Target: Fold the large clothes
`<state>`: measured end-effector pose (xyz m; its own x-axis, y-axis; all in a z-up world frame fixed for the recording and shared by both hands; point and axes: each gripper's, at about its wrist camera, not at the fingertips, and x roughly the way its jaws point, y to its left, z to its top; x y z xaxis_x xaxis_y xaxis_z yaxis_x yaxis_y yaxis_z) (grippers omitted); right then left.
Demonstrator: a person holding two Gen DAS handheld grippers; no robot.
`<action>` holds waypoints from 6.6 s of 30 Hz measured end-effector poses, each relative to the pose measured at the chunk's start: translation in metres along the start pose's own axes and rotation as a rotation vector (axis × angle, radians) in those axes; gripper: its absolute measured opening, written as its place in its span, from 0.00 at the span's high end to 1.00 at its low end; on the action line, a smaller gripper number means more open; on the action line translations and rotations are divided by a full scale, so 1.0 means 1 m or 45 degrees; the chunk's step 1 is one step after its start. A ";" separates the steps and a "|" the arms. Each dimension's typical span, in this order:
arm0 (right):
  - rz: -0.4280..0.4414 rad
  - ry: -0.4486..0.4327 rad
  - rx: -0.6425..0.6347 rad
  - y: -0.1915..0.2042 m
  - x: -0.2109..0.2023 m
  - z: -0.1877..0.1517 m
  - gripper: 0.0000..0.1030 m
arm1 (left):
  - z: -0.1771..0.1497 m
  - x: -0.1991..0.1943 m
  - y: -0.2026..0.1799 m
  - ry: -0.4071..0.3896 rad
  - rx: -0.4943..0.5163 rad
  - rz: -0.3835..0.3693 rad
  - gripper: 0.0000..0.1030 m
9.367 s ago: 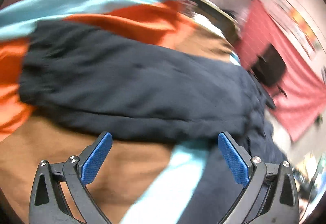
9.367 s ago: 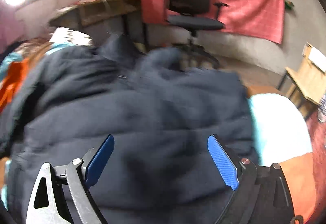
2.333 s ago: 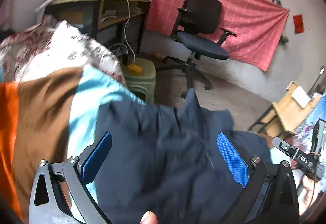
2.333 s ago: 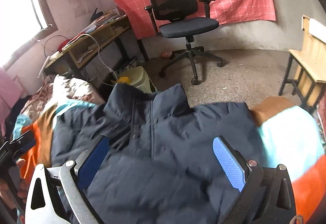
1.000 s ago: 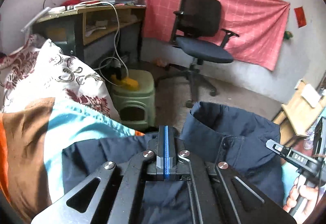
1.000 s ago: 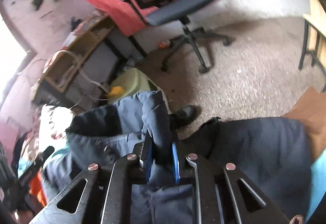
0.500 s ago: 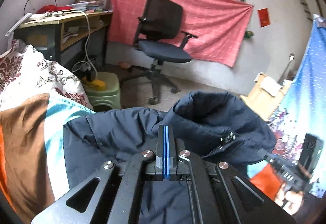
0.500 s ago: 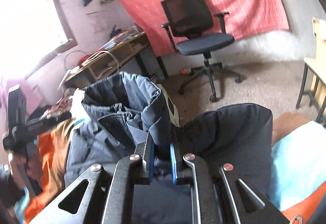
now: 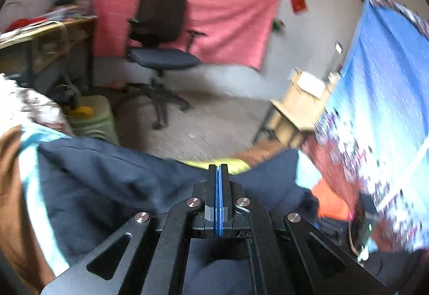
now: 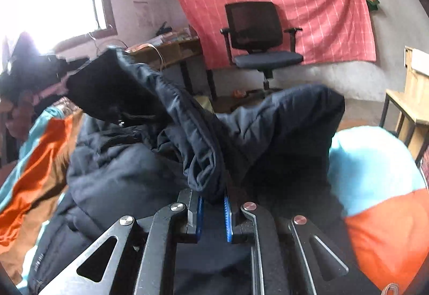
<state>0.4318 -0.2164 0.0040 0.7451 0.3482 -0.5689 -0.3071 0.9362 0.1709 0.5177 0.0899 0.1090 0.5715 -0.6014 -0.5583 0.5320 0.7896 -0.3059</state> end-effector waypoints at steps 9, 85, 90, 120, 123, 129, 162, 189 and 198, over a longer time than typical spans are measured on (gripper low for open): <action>-0.003 0.059 -0.002 -0.004 0.015 -0.006 0.88 | -0.066 0.074 -0.001 0.242 0.049 0.037 1.00; 0.010 0.227 -0.022 -0.002 0.103 0.068 0.77 | -0.093 0.093 0.005 0.148 -0.014 0.112 0.94; 0.002 0.360 -0.085 0.002 0.109 0.043 0.77 | -0.114 0.116 0.008 0.307 0.005 0.160 0.94; -0.148 0.207 -0.097 0.008 0.139 -0.013 0.77 | -0.151 0.131 0.020 0.131 0.023 0.238 0.95; -0.133 0.204 -0.084 0.005 0.139 -0.011 0.77 | -0.152 0.135 0.011 0.132 0.060 0.286 0.95; -0.110 0.193 -0.069 0.000 0.133 -0.011 0.77 | -0.152 0.131 0.013 0.118 0.028 0.257 0.95; -0.041 0.086 -0.054 -0.005 0.017 0.017 0.11 | -0.149 0.007 -0.039 -0.153 -0.218 0.515 0.02; 0.075 -0.022 -0.153 0.032 -0.153 -0.038 0.00 | -0.234 -0.106 -0.168 -0.257 0.007 0.612 0.02; 0.085 -0.041 -0.216 0.038 -0.197 -0.073 0.00 | -0.276 -0.106 -0.186 -0.149 0.016 0.623 0.02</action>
<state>0.2300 -0.2532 0.0640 0.7374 0.4135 -0.5341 -0.4501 0.8904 0.0678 0.1857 0.0405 0.0120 0.8216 -0.1710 -0.5438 0.1910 0.9814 -0.0199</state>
